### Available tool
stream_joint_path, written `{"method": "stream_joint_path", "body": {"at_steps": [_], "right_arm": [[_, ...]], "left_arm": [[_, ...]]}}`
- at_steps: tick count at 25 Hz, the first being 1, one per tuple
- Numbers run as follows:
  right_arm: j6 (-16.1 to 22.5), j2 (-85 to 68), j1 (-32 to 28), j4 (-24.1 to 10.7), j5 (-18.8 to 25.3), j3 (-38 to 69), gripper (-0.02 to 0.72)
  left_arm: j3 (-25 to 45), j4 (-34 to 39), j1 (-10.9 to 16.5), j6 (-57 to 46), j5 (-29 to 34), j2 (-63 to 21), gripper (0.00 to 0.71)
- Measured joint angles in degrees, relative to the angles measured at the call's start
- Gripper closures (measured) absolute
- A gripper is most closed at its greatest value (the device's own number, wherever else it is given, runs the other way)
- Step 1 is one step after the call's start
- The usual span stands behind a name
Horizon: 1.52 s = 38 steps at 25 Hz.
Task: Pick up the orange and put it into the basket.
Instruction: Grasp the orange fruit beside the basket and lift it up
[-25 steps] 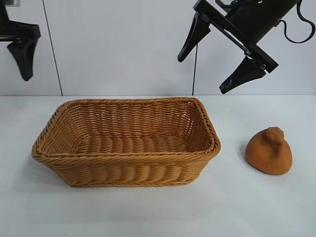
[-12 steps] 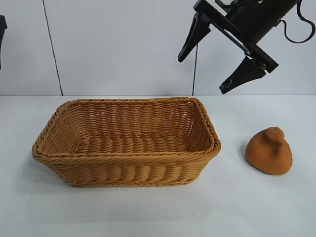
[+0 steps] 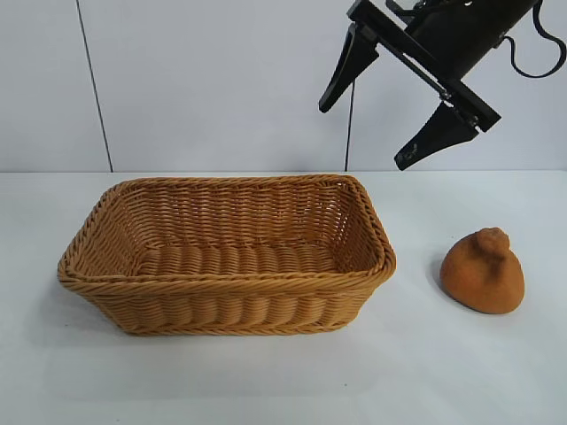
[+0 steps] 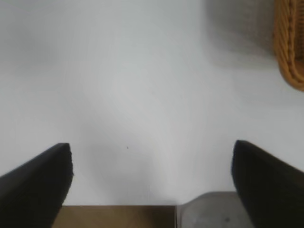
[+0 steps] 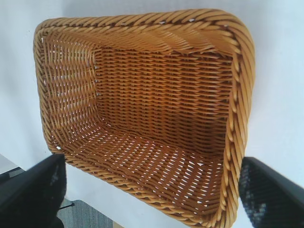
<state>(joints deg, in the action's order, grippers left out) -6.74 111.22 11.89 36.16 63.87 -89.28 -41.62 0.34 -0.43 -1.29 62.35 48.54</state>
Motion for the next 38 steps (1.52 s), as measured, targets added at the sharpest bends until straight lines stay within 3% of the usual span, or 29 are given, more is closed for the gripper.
{"method": "stream_joint_path", "body": {"at_steps": [7,13,22,26,36,38], "right_arm": [[0.00,0.00,0.00,0.00,0.15,0.00,0.029],[0.00,0.00,0.00,-0.13,0.98,0.00,0.029],[0.39,0.00,0.00,-4.35,4.20,0.00,0.029],[1.13,0.00,0.00,-10.03,5.32,-0.74,0.029],[6.74,-1.54,-0.17,-31.66,5.87,-4.68,0.029],[7.13,-1.54,-1.19,-33.47,5.97,-4.68,0.029]], "left_arm": [[11.64,0.00,0.00,-0.12,-1.15,-19.69,0.068],[12.65,-0.34,0.00,-0.12,-1.33,-32.72,0.068],[12.79,-1.05,0.00,-0.17,-1.28,-48.18,0.068],[12.79,-1.05,0.00,-0.17,-1.28,-48.77,0.068],[12.82,-1.12,0.00,-0.17,-1.28,-48.77,0.068],[12.82,-1.12,0.00,-0.17,-1.28,-48.77,0.068]]}}
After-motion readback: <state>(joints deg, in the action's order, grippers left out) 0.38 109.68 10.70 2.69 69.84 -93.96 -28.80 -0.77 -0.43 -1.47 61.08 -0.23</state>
